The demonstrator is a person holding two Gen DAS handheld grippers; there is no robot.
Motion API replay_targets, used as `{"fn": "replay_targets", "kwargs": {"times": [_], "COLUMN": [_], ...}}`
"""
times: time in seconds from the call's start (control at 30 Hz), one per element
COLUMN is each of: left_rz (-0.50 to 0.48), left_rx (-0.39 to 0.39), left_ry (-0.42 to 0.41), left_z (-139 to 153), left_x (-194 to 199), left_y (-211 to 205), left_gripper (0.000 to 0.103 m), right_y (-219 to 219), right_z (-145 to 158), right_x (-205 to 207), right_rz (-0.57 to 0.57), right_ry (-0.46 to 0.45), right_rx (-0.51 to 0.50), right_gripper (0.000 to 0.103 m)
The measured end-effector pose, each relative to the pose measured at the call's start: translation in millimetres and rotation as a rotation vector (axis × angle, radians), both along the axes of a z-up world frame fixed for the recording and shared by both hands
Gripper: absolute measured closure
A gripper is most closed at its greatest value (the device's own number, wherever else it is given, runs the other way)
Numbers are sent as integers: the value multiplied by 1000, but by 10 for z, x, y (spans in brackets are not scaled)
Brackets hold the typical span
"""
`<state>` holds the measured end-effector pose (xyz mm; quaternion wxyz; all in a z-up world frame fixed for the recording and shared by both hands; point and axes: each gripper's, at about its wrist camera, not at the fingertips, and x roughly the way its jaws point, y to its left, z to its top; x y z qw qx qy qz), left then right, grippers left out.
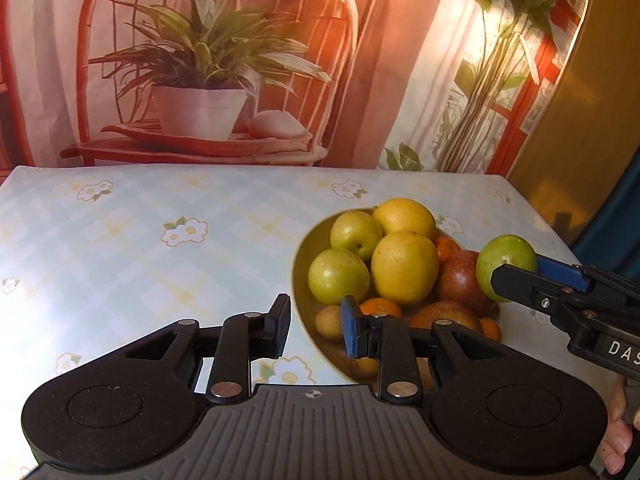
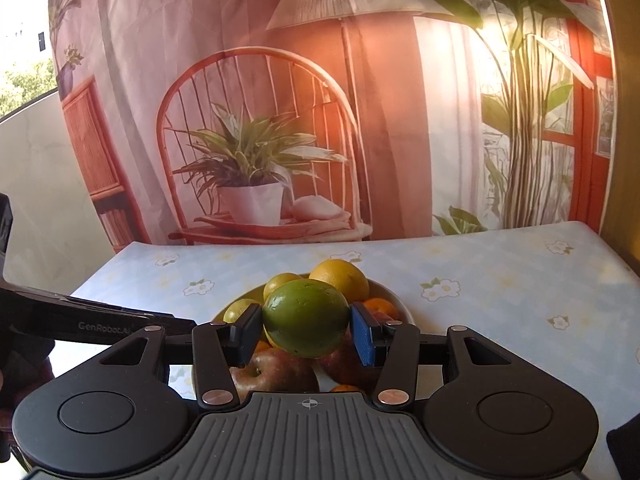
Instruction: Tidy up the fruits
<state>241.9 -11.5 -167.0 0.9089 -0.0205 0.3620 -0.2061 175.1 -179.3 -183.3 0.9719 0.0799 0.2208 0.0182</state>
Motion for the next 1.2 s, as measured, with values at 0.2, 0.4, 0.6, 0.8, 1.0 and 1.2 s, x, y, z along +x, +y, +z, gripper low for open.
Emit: {"fn": "replay_targets", "kwargs": {"times": [0.2,0.4,0.6,0.8,1.0,1.2], "left_rz": [79,103,100,92,77,87], "left_rx": [-39,-27,12,1,-3,-22], "left_ry": [-19,-36,-66,-76,-91,-97], "left_z": [130,186,217,263,342,512], "left_x": [-34,-62,-142,-182,-226,-304], "left_y": [211,281,303,341,352,410], "left_gripper": [58,58,48,40,34,19], "right_y": [89,133,167,168,203,188], "right_z": [-23,-34,-47,-14,46,162], "right_x": [202,281,306,281,222,152], "right_rz": [20,33,45,23,19,-12], "right_ry": [36,62,94,101,109,141], "right_rx": [-37,-52,-56,-28,-38,-17], "right_gripper": [59,59,58,56,50,32]}}
